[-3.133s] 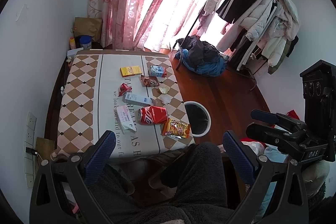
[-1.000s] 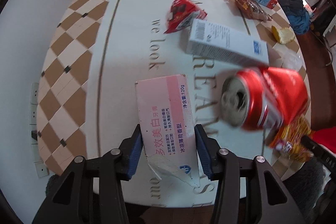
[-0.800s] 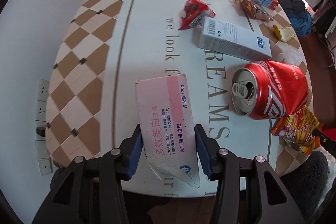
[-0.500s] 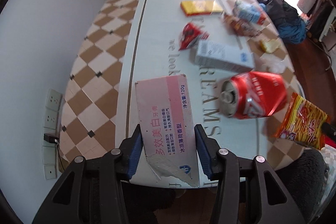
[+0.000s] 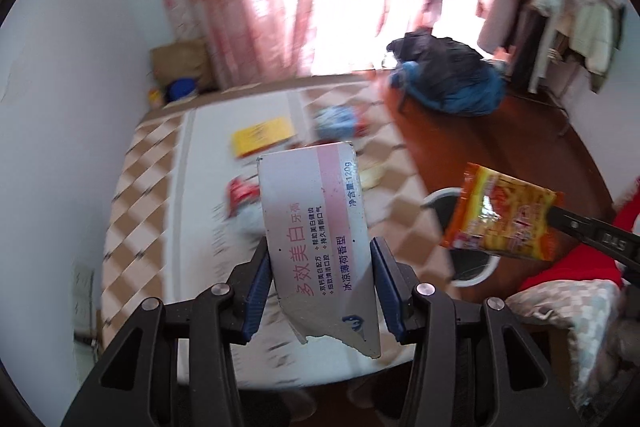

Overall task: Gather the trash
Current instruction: 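Carry both items over the white bin and open both tools to drop them, then grasp the white box with the left tool while the right tool grasps the red cola can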

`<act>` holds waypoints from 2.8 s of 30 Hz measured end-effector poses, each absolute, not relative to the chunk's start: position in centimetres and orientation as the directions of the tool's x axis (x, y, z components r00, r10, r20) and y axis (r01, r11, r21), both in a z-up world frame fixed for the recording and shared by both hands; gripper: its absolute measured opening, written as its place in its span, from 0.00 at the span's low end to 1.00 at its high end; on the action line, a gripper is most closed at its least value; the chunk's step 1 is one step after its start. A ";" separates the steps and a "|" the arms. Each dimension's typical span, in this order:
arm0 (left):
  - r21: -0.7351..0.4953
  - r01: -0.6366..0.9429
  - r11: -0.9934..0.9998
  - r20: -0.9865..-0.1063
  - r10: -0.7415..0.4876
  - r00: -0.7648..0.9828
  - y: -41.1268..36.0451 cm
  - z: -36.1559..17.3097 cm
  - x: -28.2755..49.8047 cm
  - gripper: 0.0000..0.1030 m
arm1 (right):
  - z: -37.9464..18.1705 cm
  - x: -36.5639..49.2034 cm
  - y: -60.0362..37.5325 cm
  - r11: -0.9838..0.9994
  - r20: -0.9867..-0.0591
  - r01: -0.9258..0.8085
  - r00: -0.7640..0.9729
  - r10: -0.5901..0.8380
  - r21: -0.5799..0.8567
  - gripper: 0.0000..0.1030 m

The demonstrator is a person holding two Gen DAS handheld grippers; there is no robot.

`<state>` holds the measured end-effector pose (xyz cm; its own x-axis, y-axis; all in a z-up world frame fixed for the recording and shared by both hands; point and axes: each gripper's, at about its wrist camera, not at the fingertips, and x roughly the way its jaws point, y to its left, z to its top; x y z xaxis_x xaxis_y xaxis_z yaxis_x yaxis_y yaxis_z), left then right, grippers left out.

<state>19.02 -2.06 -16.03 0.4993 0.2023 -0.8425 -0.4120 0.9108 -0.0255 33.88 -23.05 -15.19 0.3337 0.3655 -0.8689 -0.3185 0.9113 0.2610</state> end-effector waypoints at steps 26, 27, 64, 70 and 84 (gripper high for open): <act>-0.228 -0.215 0.950 -0.973 -0.211 0.097 -17.3 -39.6 48.7 0.73 | -42.5 51.8 -38.9 0.982 -0.981 0.033 0.054 0.186 0.188 0.04; -0.223 -0.226 0.948 -0.974 -0.206 0.097 -17.1 -39.8 48.6 0.79 | -43.1 51.8 -38.6 0.983 -0.982 0.026 0.040 0.183 0.184 0.07; 0.013 -0.249 0.968 -0.941 0.096 0.324 -17.2 -25.6 37.0 0.89 | -26.6 42.2 -37.3 0.976 -0.957 -0.182 0.241 0.162 0.119 1.00; 0.007 -0.258 0.966 -0.916 0.110 0.386 -17.0 -21.4 34.5 0.89 | -21.4 40.2 -37.5 0.974 -0.931 -0.167 0.307 0.197 0.151 1.00; 0.072 -0.478 0.875 -0.872 0.288 0.396 -4.9 -17.1 24.5 0.89 | -14.9 33.7 -23.7 0.849 -0.897 -0.481 0.241 0.370 0.220 1.00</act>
<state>24.51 -4.89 -17.07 0.3958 0.2876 -0.8721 -0.4784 0.8752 0.0715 33.68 -23.69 -14.88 0.2413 0.3698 -0.8972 -0.4807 0.8487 0.2204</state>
